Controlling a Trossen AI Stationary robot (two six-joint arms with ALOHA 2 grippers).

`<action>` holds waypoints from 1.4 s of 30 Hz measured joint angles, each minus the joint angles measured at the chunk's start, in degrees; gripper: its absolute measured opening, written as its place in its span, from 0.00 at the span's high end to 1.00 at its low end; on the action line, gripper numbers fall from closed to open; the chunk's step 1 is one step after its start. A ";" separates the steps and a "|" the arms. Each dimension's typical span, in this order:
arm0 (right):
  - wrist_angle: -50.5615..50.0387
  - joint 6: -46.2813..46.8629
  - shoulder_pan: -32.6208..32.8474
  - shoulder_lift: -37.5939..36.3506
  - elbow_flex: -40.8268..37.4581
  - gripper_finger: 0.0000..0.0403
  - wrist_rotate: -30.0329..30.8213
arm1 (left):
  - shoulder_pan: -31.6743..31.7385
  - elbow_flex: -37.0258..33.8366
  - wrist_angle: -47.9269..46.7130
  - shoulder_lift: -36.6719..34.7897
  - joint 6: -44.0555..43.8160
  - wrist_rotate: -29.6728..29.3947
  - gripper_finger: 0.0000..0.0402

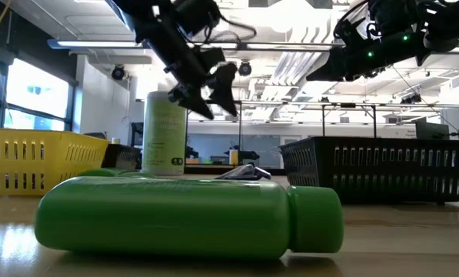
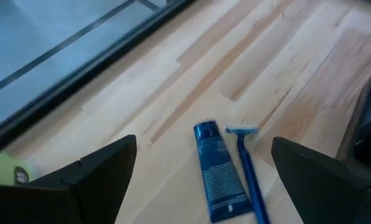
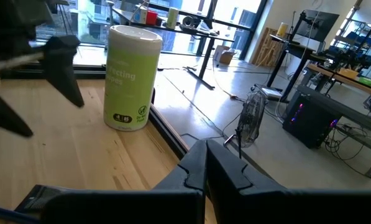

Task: Pick & Place Travel size toiletries
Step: Put the blue shave cream tub into the top right black bin

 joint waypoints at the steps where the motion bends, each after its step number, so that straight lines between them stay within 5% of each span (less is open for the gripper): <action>1: 0.00 0.00 0.00 0.00 0.00 0.99 -0.01 | 0.01 -0.03 -0.33 0.69 -0.23 0.07 0.08; 7: 0.01 0.00 -0.01 0.00 0.00 0.99 0.01 | 0.02 -0.04 3.96 6.11 -2.60 0.84 0.08; 19: 0.00 -0.02 -0.02 0.00 0.00 0.99 0.15 | 4.65 -0.09 4.19 6.75 -9.13 11.99 0.08; 42: 0.00 -0.09 -0.02 0.00 -0.02 0.99 0.26 | 4.49 -0.11 13.31 18.51 -10.24 11.89 0.08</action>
